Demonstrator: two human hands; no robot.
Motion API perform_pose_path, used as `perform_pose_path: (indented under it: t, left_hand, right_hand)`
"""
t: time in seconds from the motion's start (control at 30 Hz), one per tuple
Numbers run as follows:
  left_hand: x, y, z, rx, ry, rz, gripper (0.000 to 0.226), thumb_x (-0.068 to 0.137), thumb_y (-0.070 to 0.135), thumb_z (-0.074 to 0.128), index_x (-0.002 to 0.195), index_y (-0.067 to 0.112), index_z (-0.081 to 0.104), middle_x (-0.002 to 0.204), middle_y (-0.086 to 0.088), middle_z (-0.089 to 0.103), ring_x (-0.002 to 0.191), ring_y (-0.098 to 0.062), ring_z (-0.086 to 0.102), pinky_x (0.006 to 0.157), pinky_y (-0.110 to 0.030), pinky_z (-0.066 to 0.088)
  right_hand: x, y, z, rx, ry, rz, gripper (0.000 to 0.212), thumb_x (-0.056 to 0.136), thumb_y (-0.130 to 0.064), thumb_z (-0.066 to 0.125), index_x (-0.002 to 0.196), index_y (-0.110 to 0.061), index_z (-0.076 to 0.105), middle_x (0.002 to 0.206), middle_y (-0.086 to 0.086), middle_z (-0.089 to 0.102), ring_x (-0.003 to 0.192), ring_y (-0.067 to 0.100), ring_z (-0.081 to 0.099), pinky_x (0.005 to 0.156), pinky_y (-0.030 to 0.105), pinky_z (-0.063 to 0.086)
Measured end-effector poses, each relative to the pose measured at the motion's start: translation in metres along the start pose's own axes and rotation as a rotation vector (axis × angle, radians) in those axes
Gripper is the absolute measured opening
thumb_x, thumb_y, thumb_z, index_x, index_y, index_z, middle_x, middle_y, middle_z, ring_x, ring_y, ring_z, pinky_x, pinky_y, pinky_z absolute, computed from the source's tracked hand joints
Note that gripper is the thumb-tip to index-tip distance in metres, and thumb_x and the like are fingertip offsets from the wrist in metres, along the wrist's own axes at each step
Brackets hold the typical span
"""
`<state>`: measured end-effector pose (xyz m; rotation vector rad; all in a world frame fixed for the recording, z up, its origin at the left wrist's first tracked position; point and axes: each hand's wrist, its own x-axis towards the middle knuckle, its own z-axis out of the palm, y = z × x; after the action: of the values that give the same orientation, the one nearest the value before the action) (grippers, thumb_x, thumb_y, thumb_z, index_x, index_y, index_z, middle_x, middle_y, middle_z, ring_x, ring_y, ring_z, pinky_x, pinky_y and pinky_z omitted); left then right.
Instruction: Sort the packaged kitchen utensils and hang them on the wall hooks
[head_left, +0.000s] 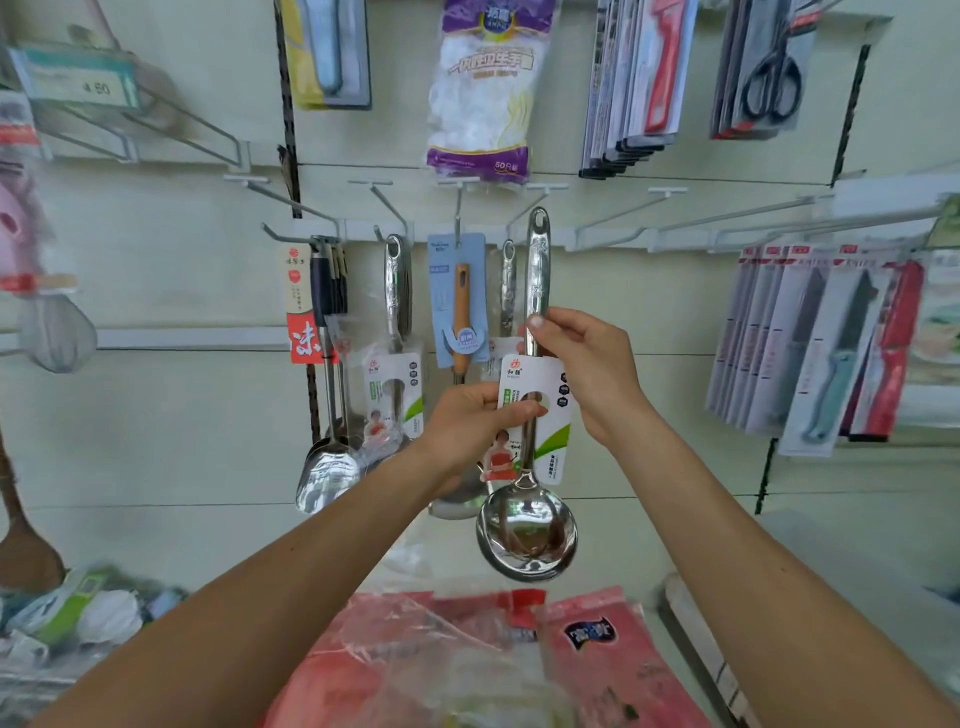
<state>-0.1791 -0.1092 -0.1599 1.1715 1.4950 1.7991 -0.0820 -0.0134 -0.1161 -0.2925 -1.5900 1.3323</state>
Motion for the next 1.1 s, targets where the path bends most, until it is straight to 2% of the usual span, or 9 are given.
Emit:
perform_pose_path:
  t: [0.07, 0.27, 0.43, 0.53, 0.63, 0.7, 0.83, 0.93, 1.1]
  left_hand:
    - [0.0, -0.005, 0.001, -0.004, 0.001, 0.003, 0.014, 0.087, 0.005, 0.069, 0.099, 0.0, 0.072, 0.083, -0.005, 0.076, 0.061, -0.009, 0.065, 0.063, -0.027, 0.046]
    - [0.004, -0.016, 0.007, -0.016, 0.019, 0.009, 0.015, 0.088, 0.004, 0.067, 0.102, -0.002, 0.072, 0.078, -0.001, 0.075, 0.053, -0.003, 0.062, 0.05, -0.018, 0.045]
    - [0.024, -0.018, 0.002, -0.008, 0.046, -0.032, 0.016, 0.089, 0.005, 0.067, 0.103, -0.003, 0.07, 0.068, 0.0, 0.072, 0.047, -0.005, 0.062, 0.044, -0.016, 0.047]
    - [0.04, -0.022, -0.001, 0.011, 0.075, -0.037, 0.018, 0.087, 0.007, 0.07, 0.102, -0.002, 0.071, 0.075, -0.005, 0.074, 0.055, -0.01, 0.066, 0.052, -0.022, 0.053]
    - [0.058, -0.029, -0.005, -0.015, 0.098, -0.036, 0.017, 0.084, 0.006, 0.072, 0.101, 0.001, 0.072, 0.092, -0.012, 0.075, 0.075, -0.021, 0.072, 0.075, -0.037, 0.059]
    - [0.069, -0.033, -0.007, -0.021, 0.103, -0.047, 0.017, 0.085, 0.006, 0.071, 0.101, 0.001, 0.072, 0.095, -0.015, 0.075, 0.076, -0.021, 0.072, 0.07, -0.034, 0.059]
    - [0.088, -0.034, -0.008, 0.029, 0.137, -0.027, 0.017, 0.087, 0.002, 0.068, 0.103, -0.005, 0.07, 0.081, -0.007, 0.072, 0.055, -0.006, 0.066, 0.049, -0.017, 0.049]
    - [0.105, -0.039, -0.01, 0.031, 0.153, -0.049, 0.017, 0.087, 0.004, 0.069, 0.102, -0.002, 0.071, 0.085, -0.006, 0.073, 0.06, -0.008, 0.069, 0.052, -0.018, 0.052]
    - [0.129, -0.045, -0.014, 0.058, 0.163, -0.075, 0.018, 0.085, 0.009, 0.072, 0.101, 0.0, 0.073, 0.093, -0.01, 0.075, 0.075, -0.018, 0.072, 0.067, -0.029, 0.059]
  right_hand:
    - [0.001, 0.003, -0.002, -0.019, -0.007, -0.007, 0.005, 0.091, -0.017, 0.069, 0.092, -0.016, 0.074, 0.09, 0.009, 0.076, 0.081, 0.023, 0.072, 0.078, 0.039, 0.059]
    - [0.006, 0.013, -0.003, -0.043, -0.007, 0.018, 0.009, 0.092, -0.016, 0.068, 0.086, -0.02, 0.073, 0.085, 0.004, 0.077, 0.077, 0.017, 0.072, 0.081, 0.04, 0.059]
    - [0.028, 0.026, 0.003, -0.09, 0.022, 0.026, 0.007, 0.093, -0.017, 0.067, 0.091, -0.017, 0.074, 0.091, 0.008, 0.076, 0.088, 0.028, 0.073, 0.083, 0.043, 0.06]
    - [0.044, 0.037, 0.008, -0.081, 0.034, 0.041, 0.008, 0.092, -0.017, 0.068, 0.096, -0.012, 0.074, 0.092, 0.01, 0.075, 0.083, 0.027, 0.072, 0.08, 0.04, 0.059]
    - [0.06, 0.049, 0.011, -0.068, 0.039, 0.047, 0.012, 0.092, -0.017, 0.068, 0.098, -0.009, 0.074, 0.092, 0.013, 0.075, 0.075, 0.02, 0.07, 0.073, 0.036, 0.059]
    - [0.073, 0.058, 0.013, -0.06, 0.046, 0.053, 0.013, 0.092, -0.017, 0.068, 0.1, -0.008, 0.074, 0.095, 0.014, 0.075, 0.079, 0.023, 0.071, 0.074, 0.036, 0.059]
    - [0.099, 0.075, 0.016, -0.092, 0.056, 0.04, 0.012, 0.091, -0.018, 0.068, 0.092, -0.009, 0.075, 0.094, 0.016, 0.074, 0.077, 0.021, 0.067, 0.075, 0.039, 0.058]
    - [0.117, 0.087, 0.016, -0.095, 0.054, 0.048, 0.013, 0.09, -0.018, 0.069, 0.091, -0.008, 0.075, 0.092, 0.016, 0.074, 0.076, 0.021, 0.066, 0.077, 0.043, 0.058]
    - [0.139, 0.1, 0.017, -0.101, 0.057, 0.063, 0.016, 0.09, -0.019, 0.069, 0.096, -0.005, 0.076, 0.09, 0.014, 0.075, 0.075, 0.02, 0.066, 0.076, 0.04, 0.058]
